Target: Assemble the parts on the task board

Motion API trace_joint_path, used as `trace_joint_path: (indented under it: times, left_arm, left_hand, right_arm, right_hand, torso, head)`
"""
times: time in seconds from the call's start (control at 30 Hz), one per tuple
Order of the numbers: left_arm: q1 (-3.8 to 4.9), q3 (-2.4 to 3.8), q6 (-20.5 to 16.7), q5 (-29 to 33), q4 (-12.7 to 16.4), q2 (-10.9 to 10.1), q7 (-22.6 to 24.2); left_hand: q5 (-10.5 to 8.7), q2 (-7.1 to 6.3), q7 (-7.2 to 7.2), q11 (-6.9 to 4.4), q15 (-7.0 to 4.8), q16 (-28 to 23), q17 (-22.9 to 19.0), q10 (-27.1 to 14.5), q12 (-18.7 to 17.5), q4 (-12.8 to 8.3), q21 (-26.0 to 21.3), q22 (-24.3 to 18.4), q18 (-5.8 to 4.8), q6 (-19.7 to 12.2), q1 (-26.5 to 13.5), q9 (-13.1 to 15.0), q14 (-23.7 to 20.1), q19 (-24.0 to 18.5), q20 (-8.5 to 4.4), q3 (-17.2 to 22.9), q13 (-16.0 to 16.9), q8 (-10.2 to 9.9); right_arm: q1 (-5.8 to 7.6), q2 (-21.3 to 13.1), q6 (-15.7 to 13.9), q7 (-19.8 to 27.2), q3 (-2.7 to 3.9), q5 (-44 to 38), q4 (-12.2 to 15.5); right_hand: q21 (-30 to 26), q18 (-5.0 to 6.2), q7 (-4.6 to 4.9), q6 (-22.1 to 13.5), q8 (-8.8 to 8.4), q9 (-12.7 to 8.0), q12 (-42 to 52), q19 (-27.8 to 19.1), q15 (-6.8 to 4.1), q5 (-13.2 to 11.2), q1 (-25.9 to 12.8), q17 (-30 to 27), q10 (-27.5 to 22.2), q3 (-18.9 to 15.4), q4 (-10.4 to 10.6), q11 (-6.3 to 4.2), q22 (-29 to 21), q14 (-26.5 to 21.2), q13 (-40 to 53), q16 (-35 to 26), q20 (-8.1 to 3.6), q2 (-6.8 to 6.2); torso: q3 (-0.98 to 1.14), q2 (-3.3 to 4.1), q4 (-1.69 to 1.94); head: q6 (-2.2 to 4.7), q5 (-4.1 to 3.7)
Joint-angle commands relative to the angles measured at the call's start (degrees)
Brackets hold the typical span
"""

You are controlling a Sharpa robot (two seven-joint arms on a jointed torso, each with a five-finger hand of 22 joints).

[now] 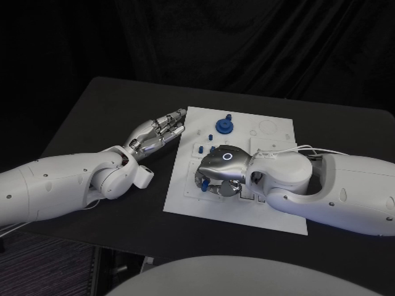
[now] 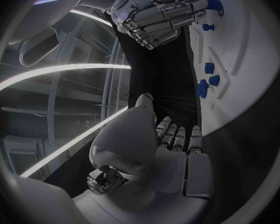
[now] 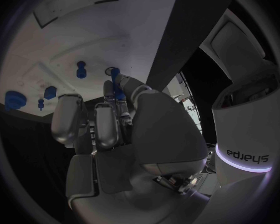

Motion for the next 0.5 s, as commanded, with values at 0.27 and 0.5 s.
trace_joint_path:
  times: [0.27, 0.5]
  left_arm:
    - [-0.22, 0.03, 1.07, -0.14, -0.01, 0.15, 5.06]
    - [-0.26, 0.03, 1.24, -0.14, -0.05, 0.15, 4.90]
  left_hand:
    - [0.39, 0.67, 0.48, 0.43, 0.48, -0.21, -0.09, -0.09, -0.06, 0.02, -0.35, -0.10, 0.84, -0.11, 0.01, 0.07, 0.19, -0.05, 0.49, 0.38, -0.05, 0.25]
    - [0.39, 0.74, 0.51, 0.50, 0.54, -0.21, -0.09, -0.09, -0.04, 0.03, -0.35, -0.10, 0.85, -0.15, 0.01, 0.06, 0.19, -0.05, 0.56, 0.41, -0.04, 0.24]
  right_arm:
    - [-0.40, -0.25, 0.09, -1.18, -0.28, -1.46, -0.17]
    - [-0.41, -0.30, 0.51, -1.94, -0.28, -2.25, -0.22]
  right_hand:
    - [-0.21, 0.53, 0.84, 2.67, 1.32, 2.79, 0.30, -0.42, -0.30, 0.72, -0.17, 0.13, 0.09, -0.34, -0.81, -0.52, 9.08, 0.93, 0.43, -0.23, -0.16, 0.64]
    - [-0.73, 0.63, 0.75, 2.79, 1.55, 3.28, 0.18, -0.61, -0.36, 0.87, -0.31, -0.31, -0.04, -0.43, -0.92, -0.54, 8.94, 0.80, 0.46, -0.51, -0.23, 0.53]
  torso:
    - [0.02, 0.05, 0.04]
    - [0.02, 0.06, 0.04]
  head:
    - [-0.01, -0.06]
    - [-0.01, 0.05]
